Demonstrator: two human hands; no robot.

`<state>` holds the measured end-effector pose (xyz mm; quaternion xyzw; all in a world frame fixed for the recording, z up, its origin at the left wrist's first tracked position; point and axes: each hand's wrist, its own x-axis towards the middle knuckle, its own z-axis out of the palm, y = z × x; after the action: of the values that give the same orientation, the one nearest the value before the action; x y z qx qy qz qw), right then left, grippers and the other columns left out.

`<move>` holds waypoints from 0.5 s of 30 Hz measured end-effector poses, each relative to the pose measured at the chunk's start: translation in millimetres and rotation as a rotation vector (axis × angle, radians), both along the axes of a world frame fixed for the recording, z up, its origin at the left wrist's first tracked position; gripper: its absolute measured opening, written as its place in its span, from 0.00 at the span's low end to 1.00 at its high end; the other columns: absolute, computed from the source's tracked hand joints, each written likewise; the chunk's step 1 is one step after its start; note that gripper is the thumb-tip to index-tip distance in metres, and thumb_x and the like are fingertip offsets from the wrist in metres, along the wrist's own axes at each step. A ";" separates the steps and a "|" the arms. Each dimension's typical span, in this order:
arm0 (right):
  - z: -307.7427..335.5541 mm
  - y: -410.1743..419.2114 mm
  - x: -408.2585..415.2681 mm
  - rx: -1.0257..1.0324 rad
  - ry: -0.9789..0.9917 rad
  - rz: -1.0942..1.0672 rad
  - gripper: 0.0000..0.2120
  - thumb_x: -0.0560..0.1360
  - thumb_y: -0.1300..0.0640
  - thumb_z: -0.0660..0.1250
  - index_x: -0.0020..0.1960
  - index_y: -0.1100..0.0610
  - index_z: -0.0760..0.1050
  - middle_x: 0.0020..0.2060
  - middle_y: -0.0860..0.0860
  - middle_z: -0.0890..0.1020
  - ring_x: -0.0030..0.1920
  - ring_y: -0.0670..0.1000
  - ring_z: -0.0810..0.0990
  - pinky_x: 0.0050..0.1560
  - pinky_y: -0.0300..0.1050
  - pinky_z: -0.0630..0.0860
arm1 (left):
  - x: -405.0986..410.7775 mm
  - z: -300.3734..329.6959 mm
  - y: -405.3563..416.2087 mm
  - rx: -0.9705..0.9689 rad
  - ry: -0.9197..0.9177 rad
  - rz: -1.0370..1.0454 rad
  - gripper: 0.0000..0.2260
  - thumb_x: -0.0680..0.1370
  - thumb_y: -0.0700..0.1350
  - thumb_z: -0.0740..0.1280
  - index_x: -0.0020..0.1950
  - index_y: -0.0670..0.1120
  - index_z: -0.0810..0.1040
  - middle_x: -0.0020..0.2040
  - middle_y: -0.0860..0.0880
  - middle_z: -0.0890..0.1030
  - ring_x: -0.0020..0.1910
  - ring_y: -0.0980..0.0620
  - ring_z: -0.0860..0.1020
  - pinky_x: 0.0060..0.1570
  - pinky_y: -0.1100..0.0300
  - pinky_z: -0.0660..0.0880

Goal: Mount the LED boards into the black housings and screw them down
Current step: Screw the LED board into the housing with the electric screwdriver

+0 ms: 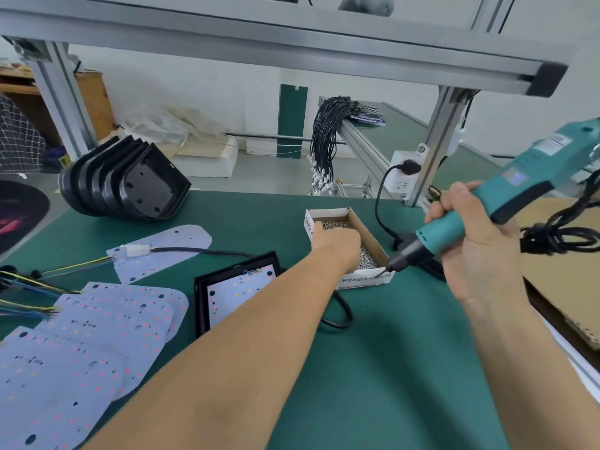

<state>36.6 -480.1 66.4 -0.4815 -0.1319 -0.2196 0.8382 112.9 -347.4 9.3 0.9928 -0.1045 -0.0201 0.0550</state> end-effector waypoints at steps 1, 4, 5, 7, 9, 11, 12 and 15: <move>-0.9 -0.8 -0.5 -0.002 0.006 -0.006 0.10 0.77 0.65 0.65 0.40 0.54 0.70 0.33 0.49 0.73 0.31 0.48 0.74 0.38 0.41 0.73 | 0.5 0.4 -1.7 0.011 -0.003 -0.009 0.11 0.74 0.36 0.61 0.33 0.47 0.67 0.32 0.52 0.71 0.34 0.51 0.68 0.68 0.45 0.54; -3.6 -1.8 -1.3 -0.010 0.012 -0.018 0.11 0.77 0.66 0.64 0.40 0.54 0.70 0.32 0.49 0.73 0.31 0.48 0.74 0.37 0.41 0.73 | 1.0 0.5 -1.3 -0.008 0.013 -0.004 0.11 0.74 0.36 0.60 0.33 0.47 0.70 0.33 0.53 0.73 0.37 0.50 0.70 0.68 0.45 0.56; -3.9 -1.4 -1.5 -0.012 0.013 -0.015 0.11 0.77 0.66 0.64 0.40 0.54 0.70 0.31 0.48 0.73 0.30 0.48 0.74 0.37 0.41 0.74 | -0.2 0.5 -0.4 -0.047 0.013 0.011 0.10 0.74 0.37 0.61 0.34 0.48 0.73 0.35 0.53 0.75 0.40 0.49 0.72 0.68 0.45 0.57; -3.9 -0.6 -3.0 -0.012 0.015 -0.007 0.11 0.77 0.65 0.65 0.39 0.53 0.71 0.32 0.49 0.73 0.30 0.48 0.74 0.36 0.41 0.74 | -4.4 3.0 2.3 -0.169 -0.011 0.049 0.08 0.73 0.39 0.64 0.41 0.49 0.81 0.40 0.55 0.81 0.46 0.51 0.76 0.68 0.47 0.59; -3.2 -0.1 -5.1 -0.006 0.014 0.000 0.10 0.76 0.65 0.66 0.39 0.53 0.71 0.33 0.50 0.72 0.31 0.48 0.74 0.37 0.42 0.74 | -12.1 8.8 9.1 -0.413 -0.038 0.070 0.07 0.72 0.39 0.68 0.42 0.51 0.84 0.40 0.56 0.82 0.47 0.53 0.78 0.64 0.53 0.66; -2.4 1.2 -7.8 0.009 0.009 0.004 0.10 0.76 0.64 0.67 0.39 0.53 0.71 0.33 0.50 0.72 0.31 0.49 0.74 0.38 0.42 0.74 | -26.7 18.7 24.0 -0.796 0.018 0.079 0.07 0.70 0.36 0.71 0.39 0.48 0.84 0.34 0.55 0.81 0.40 0.54 0.79 0.49 0.60 0.76; -1.9 3.1 -9.5 0.020 0.006 0.010 0.09 0.76 0.63 0.67 0.40 0.53 0.71 0.33 0.49 0.72 0.31 0.48 0.73 0.38 0.42 0.74 | -36.4 23.7 34.6 -1.006 0.071 0.078 0.06 0.69 0.34 0.72 0.38 0.45 0.84 0.31 0.52 0.80 0.35 0.54 0.79 0.40 0.63 0.76; 2.6 14.4 -15.1 0.077 0.001 0.067 0.09 0.75 0.62 0.67 0.40 0.53 0.70 0.31 0.47 0.73 0.31 0.48 0.73 0.38 0.41 0.74 | -71.9 32.2 71.9 -1.366 0.197 0.088 0.07 0.69 0.34 0.74 0.36 0.44 0.82 0.31 0.46 0.81 0.29 0.55 0.78 0.31 0.68 0.74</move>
<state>21.5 -465.7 68.9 -0.4444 -0.1391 -0.1963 0.8629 41.1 -275.5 41.6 0.7327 -0.0480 -0.0375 0.6779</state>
